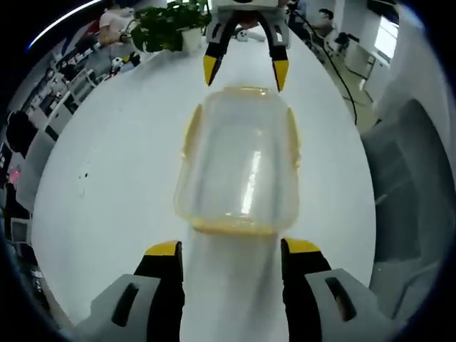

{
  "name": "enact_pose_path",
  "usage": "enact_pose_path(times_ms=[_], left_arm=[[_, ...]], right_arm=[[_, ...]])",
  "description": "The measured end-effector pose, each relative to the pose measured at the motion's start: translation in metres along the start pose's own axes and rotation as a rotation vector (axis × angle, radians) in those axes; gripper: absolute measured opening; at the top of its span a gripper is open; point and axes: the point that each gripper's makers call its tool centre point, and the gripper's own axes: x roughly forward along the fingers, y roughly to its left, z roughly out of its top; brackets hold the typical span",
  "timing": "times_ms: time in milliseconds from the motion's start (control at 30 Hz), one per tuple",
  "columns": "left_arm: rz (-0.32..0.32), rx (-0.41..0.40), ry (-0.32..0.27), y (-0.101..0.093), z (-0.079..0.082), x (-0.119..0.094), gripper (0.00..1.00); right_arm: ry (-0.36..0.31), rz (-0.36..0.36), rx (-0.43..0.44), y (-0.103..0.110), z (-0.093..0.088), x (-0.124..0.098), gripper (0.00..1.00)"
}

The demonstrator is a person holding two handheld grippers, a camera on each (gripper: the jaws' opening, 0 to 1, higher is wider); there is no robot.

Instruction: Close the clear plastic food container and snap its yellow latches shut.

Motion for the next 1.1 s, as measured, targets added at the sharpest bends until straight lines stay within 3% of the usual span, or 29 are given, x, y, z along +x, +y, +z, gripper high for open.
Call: enact_pose_path(times_ms=[133, 233, 400, 567, 700, 767, 800, 867, 1000, 1100], left_arm=[[0.044, -0.003, -0.015, 0.005, 0.002, -0.005, 0.51], [0.054, -0.032, -0.03, 0.005, 0.007, -0.01, 0.5], [0.04, -0.113, -0.041, 0.0, 0.009, -0.016, 0.41], [0.032, -0.179, -0.048, -0.006, 0.01, -0.02, 0.43], [0.06, -0.244, -0.077, -0.004, 0.015, -0.025, 0.43], [0.085, -0.283, -0.098, 0.0, 0.017, -0.028, 0.42], [0.098, -0.313, -0.103, 0.001, 0.018, -0.029, 0.41], [0.109, -0.361, -0.124, 0.002, 0.022, -0.031, 0.42], [0.111, -0.409, -0.136, 0.002, 0.025, -0.03, 0.42], [0.103, -0.474, -0.136, 0.0, 0.028, -0.024, 0.44]], right_arm=[[-0.003, 0.003, 0.003, 0.004, 0.002, -0.001, 0.6], [-0.032, 0.012, 0.078, 0.007, 0.01, -0.005, 0.58], [-0.053, -0.002, 0.149, 0.006, 0.017, -0.01, 0.56], [-0.051, -0.012, 0.191, 0.011, 0.018, -0.009, 0.56], [-0.07, -0.045, 0.273, 0.01, 0.021, -0.01, 0.56], [-0.139, -0.036, 0.353, 0.01, 0.032, -0.011, 0.55], [-0.14, -0.052, 0.396, 0.008, 0.031, -0.012, 0.55], [-0.148, -0.07, 0.41, 0.005, 0.032, -0.012, 0.54], [-0.185, -0.115, 0.504, -0.004, 0.036, -0.014, 0.54], [-0.209, -0.111, 0.568, -0.004, 0.038, -0.012, 0.54]])
